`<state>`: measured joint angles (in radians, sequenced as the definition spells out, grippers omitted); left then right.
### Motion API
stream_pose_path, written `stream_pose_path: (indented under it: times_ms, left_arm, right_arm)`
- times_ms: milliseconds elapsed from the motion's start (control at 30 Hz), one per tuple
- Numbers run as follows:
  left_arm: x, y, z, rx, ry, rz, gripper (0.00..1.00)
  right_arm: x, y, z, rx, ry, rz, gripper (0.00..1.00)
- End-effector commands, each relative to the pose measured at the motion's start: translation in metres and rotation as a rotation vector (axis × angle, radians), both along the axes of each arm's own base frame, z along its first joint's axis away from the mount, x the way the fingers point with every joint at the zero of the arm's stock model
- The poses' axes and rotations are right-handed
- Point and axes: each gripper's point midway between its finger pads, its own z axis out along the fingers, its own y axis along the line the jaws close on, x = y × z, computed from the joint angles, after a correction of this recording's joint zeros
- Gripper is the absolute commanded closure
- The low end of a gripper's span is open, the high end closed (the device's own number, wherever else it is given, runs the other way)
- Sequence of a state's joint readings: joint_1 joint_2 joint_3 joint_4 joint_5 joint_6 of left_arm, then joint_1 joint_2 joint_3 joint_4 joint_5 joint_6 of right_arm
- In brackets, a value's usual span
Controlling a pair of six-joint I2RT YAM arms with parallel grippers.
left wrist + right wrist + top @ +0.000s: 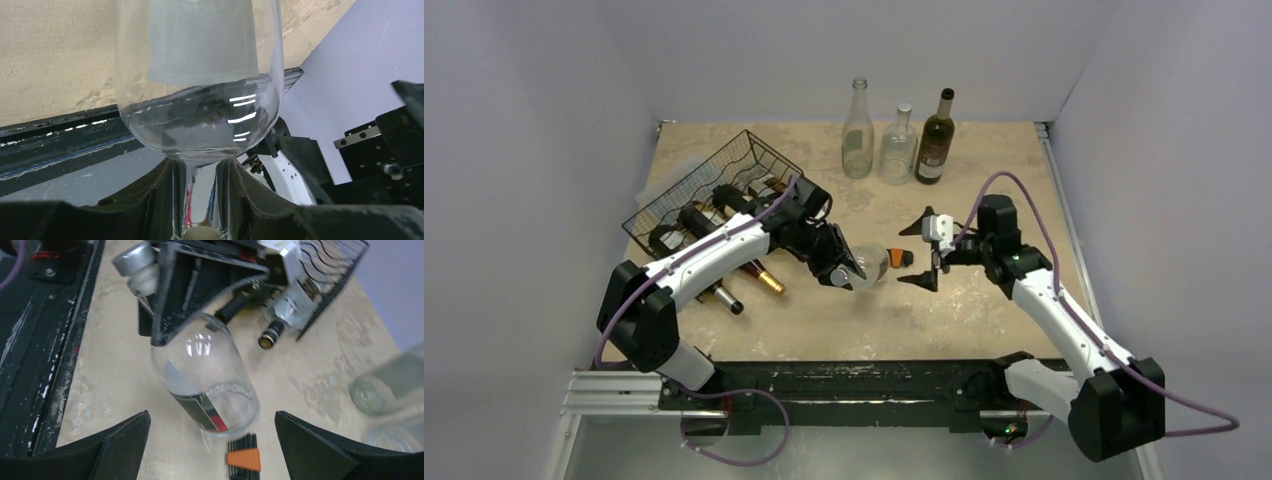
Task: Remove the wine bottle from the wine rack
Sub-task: Pick up the wine bottle from the wine rack, then place the wine bottle at the center of the board.
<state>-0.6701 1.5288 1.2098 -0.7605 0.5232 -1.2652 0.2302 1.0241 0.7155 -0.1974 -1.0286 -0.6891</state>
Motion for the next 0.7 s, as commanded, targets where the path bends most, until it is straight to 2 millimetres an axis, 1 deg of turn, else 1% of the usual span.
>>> stream_pose_path:
  times_ms: [0,133,267,400,500,600,667]
  left_arm:
    - [0.013,-0.029,0.066,-0.217,-0.132,-0.063,0.95]
    - [0.011,-0.029,0.066,-0.220,-0.123,-0.068,0.94]
    - [0.010,-0.029,0.066,-0.221,-0.119,-0.073,0.93]
    - [0.010,-0.030,0.066,-0.224,-0.112,-0.077,0.90]
    - [0.011,-0.030,0.067,-0.225,-0.114,-0.076,0.84]
    - [0.012,-0.031,0.067,-0.226,-0.116,-0.072,0.80]
    - [0.013,-0.031,0.067,-0.226,-0.115,-0.069,0.74]
  right_arm:
    - [-0.010,0.027,-0.002,-0.112,-0.246,0.255,0.01]
    - [-0.008,0.053,-0.002,-0.126,-0.274,0.336,0.01]
    - [-0.005,0.068,-0.011,-0.132,-0.263,0.358,0.01]
    - [0.001,0.074,-0.027,-0.155,-0.237,0.349,0.01]
    - [0.002,0.076,-0.037,-0.164,-0.203,0.350,0.01]
    - [0.004,0.076,-0.042,-0.164,-0.189,0.329,0.02]
    - [0.005,0.077,-0.043,-0.157,-0.186,0.315,0.03]
